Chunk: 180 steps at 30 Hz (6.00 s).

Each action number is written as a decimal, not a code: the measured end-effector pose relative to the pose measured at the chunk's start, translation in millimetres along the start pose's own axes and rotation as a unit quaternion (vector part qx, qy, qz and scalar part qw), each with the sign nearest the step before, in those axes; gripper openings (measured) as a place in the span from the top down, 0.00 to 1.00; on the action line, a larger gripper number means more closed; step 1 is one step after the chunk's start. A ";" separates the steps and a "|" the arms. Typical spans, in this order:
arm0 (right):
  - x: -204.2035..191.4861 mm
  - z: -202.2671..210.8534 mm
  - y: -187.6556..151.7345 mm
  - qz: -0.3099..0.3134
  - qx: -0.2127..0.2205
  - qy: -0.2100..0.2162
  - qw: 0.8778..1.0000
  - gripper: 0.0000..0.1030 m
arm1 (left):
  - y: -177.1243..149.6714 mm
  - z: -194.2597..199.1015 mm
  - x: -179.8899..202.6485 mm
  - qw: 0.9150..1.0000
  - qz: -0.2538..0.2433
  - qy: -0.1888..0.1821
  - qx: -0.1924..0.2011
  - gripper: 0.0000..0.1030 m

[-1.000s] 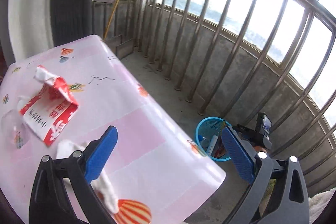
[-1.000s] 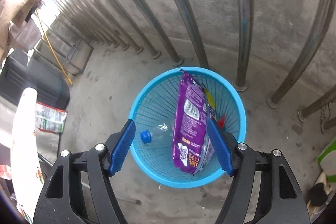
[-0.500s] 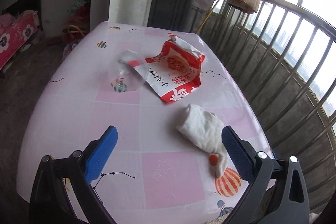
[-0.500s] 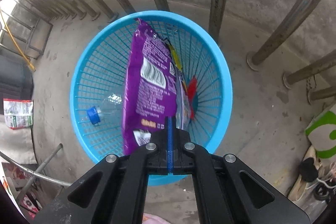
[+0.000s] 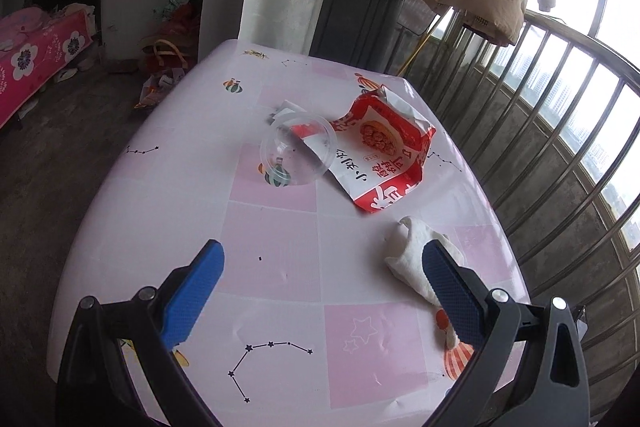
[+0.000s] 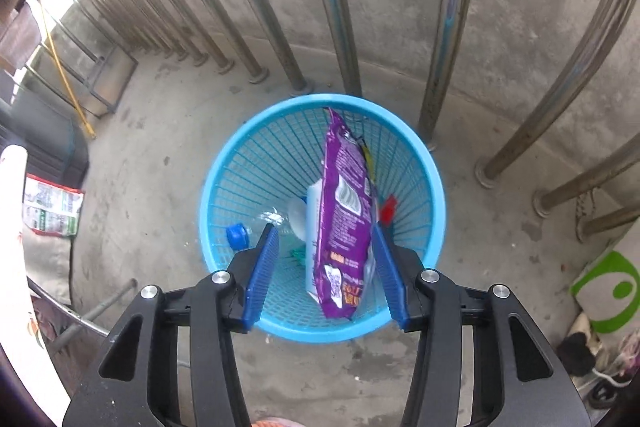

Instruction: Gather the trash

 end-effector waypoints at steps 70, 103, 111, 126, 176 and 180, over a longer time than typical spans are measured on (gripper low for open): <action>-479.0 202.0 -261.6 0.467 -0.260 0.408 0.740 0.51 | 38.2 -157.7 -15.5 0.974 -0.036 -0.169 -0.148 0.80; -377.0 203.2 -221.2 0.407 -0.076 0.272 0.869 0.21 | -35.1 -31.4 -114.7 0.987 0.145 -0.055 -0.028 0.06; -361.5 194.5 -223.9 0.415 -0.070 0.245 0.873 0.10 | -39.6 -26.7 -116.3 0.984 0.167 -0.063 -0.013 0.06; -355.8 191.8 -219.4 0.383 -0.049 0.251 0.887 0.08 | -44.0 -20.4 -117.2 0.981 0.172 -0.088 0.002 0.06; -345.5 196.2 -211.6 0.361 -0.066 0.291 0.883 0.08 | -45.2 -11.0 -121.2 0.984 0.157 -0.083 0.009 0.21; -343.8 198.4 -206.7 0.362 -0.054 0.283 0.887 0.09 | -40.6 -1.8 -119.4 0.986 0.139 -0.084 0.023 0.28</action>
Point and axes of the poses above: each gripper's, at about its wrist camera, not at the fingertips, and z roughly against the way its jaws point, x to its right, y to its top, the point moved 5 cm from there along -z, roughly the way its jaws point, and after that the axes turned 6 degrees about -y, right-handed, at the moved point
